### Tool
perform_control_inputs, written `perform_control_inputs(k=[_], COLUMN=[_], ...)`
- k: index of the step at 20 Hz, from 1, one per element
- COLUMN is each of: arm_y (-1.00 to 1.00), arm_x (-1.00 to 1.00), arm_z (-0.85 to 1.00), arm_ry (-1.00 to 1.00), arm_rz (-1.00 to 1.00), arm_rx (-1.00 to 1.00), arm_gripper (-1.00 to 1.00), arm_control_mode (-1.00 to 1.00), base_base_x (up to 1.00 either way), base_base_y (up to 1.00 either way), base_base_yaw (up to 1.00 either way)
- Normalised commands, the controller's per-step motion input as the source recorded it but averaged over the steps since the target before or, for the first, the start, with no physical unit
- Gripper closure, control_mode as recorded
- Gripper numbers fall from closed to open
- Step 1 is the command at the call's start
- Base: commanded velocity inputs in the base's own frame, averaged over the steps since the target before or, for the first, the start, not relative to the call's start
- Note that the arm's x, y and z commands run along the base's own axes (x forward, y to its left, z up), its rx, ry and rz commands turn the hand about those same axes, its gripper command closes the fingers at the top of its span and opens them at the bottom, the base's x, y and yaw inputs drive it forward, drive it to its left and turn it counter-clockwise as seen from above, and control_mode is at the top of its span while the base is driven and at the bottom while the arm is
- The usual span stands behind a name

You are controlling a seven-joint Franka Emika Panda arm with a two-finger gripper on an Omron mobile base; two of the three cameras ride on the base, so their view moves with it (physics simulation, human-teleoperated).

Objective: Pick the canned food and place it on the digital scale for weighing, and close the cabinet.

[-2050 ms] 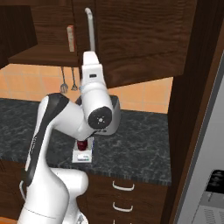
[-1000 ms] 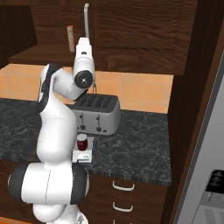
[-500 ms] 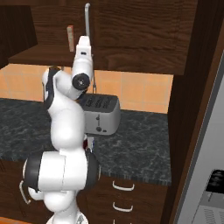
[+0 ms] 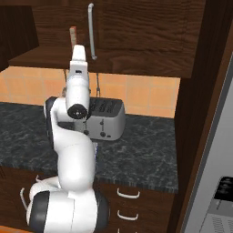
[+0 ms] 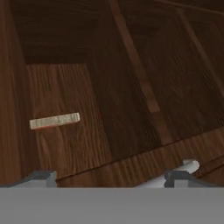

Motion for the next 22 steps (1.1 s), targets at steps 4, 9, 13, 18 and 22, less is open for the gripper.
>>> perform_control_inputs(k=[4, 9, 13, 18, 22], arm_y=[-0.29, -0.13, -0.12, -0.14, 0.11], arm_x=[-0.92, -0.89, -0.78, -0.70, -0.60], arm_z=[0.57, 0.58, 0.12, -0.53, -0.96], arm_ry=[0.09, 0.53, 0.42, 0.09, 0.06], arm_rz=[0.00, 0.00, 0.00, 0.04, 0.03], arm_rx=[0.00, -0.09, -0.10, 0.00, 0.00], arm_gripper=[-1.00, -1.00, -1.00, -1.00, -1.00], arm_control_mode=[-1.00, -1.00, -1.00, -1.00, -1.00], base_base_x=[0.00, 0.00, 0.00, 0.00, 0.00], base_base_y=[0.00, 0.00, 0.00, 0.00, 0.00], base_base_yaw=[0.00, 0.00, 0.00, 0.00, 0.00])
